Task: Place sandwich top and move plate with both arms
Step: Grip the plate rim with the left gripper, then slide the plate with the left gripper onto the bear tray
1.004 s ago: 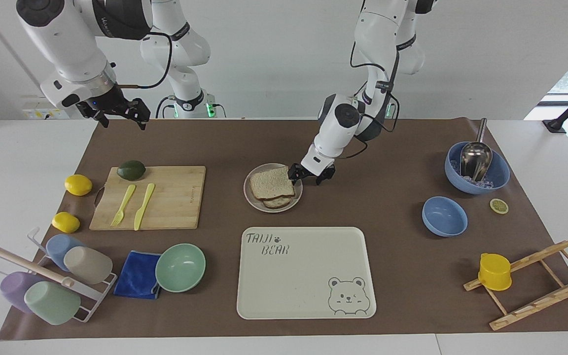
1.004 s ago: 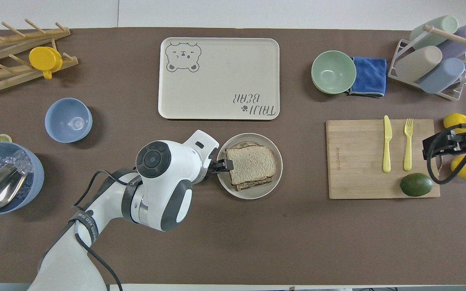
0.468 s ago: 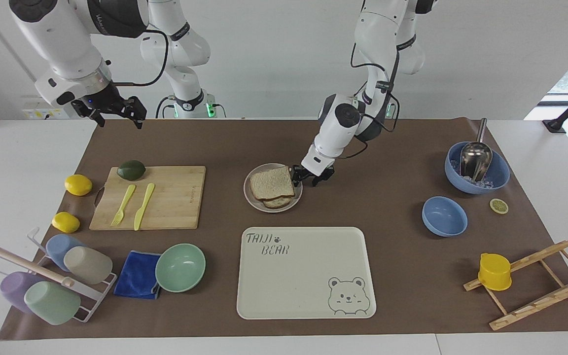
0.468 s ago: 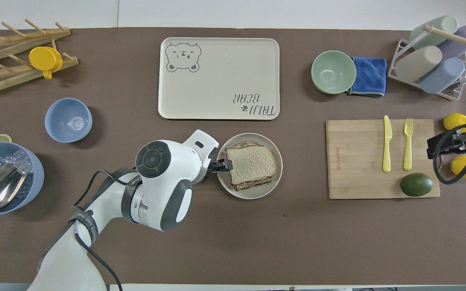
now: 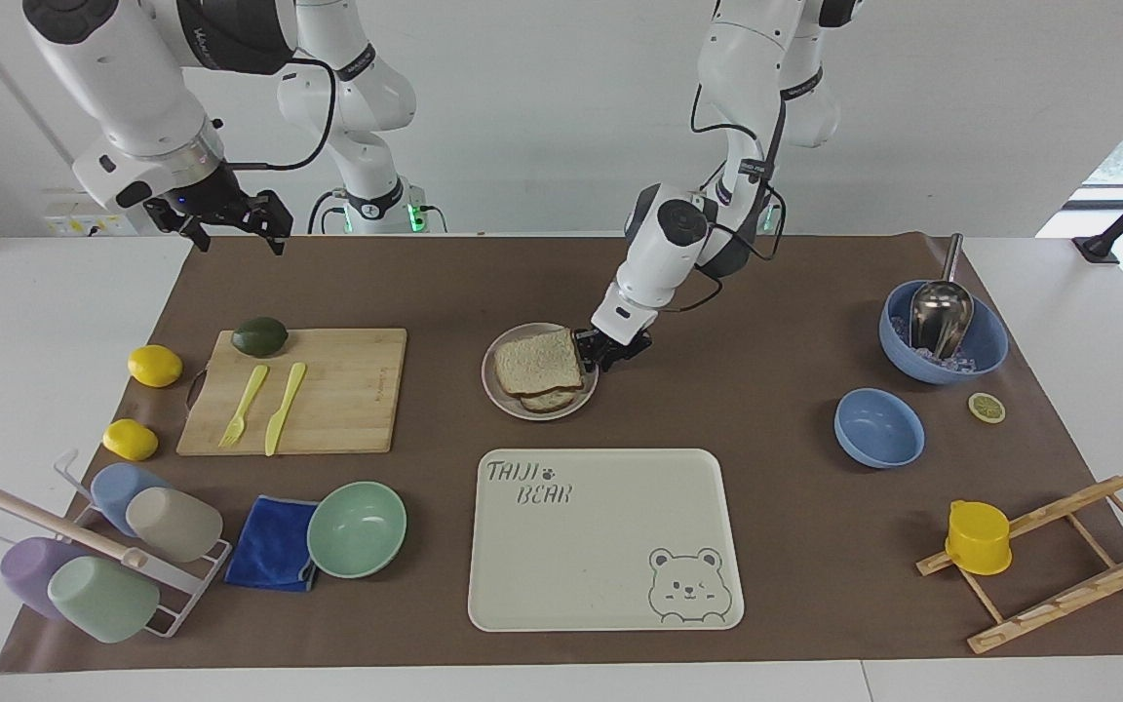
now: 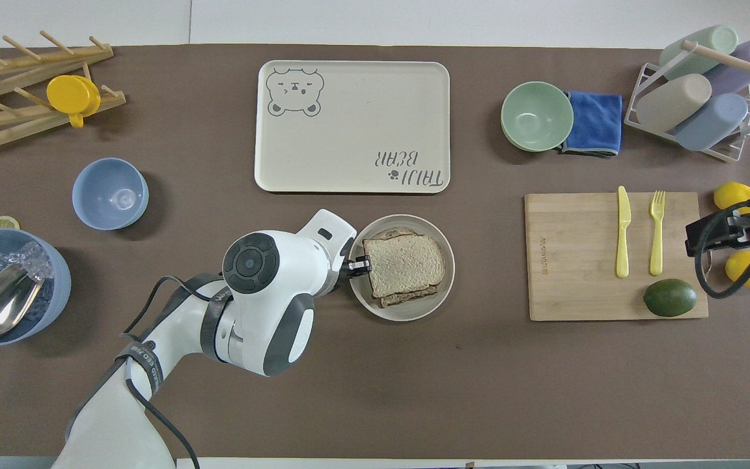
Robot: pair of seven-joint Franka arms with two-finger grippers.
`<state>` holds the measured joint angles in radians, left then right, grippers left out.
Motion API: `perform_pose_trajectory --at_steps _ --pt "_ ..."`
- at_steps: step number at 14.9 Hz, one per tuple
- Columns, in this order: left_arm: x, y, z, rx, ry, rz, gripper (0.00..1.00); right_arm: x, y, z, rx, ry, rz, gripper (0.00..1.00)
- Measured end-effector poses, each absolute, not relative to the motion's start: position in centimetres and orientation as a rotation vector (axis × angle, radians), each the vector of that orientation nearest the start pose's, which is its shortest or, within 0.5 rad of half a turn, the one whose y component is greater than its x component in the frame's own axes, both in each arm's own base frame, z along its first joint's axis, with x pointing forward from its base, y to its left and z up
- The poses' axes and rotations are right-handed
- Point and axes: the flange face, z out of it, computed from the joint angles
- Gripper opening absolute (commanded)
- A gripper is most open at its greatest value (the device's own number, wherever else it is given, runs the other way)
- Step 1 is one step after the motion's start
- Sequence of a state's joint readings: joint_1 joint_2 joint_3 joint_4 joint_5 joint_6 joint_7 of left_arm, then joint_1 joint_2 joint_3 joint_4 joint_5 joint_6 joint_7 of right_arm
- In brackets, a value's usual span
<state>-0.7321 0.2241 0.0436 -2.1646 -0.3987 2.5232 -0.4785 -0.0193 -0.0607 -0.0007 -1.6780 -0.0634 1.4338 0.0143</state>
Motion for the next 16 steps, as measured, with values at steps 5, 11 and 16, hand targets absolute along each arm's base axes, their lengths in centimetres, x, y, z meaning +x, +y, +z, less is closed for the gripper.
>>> perform_pose_trajectory --at_steps 5,11,16 --pt "44.38 -36.48 30.44 -3.412 -0.197 0.042 0.04 51.74 -1.78 59.69 -3.190 0.059 0.294 1.00" --pt "44.25 -36.74 30.63 -3.414 -0.242 0.046 0.00 51.74 -1.78 59.69 -3.190 0.059 0.294 1.00" --pt "44.25 -36.73 30.63 -3.415 -0.251 0.049 0.00 51.74 -1.78 59.70 -3.190 0.059 0.294 1.00"
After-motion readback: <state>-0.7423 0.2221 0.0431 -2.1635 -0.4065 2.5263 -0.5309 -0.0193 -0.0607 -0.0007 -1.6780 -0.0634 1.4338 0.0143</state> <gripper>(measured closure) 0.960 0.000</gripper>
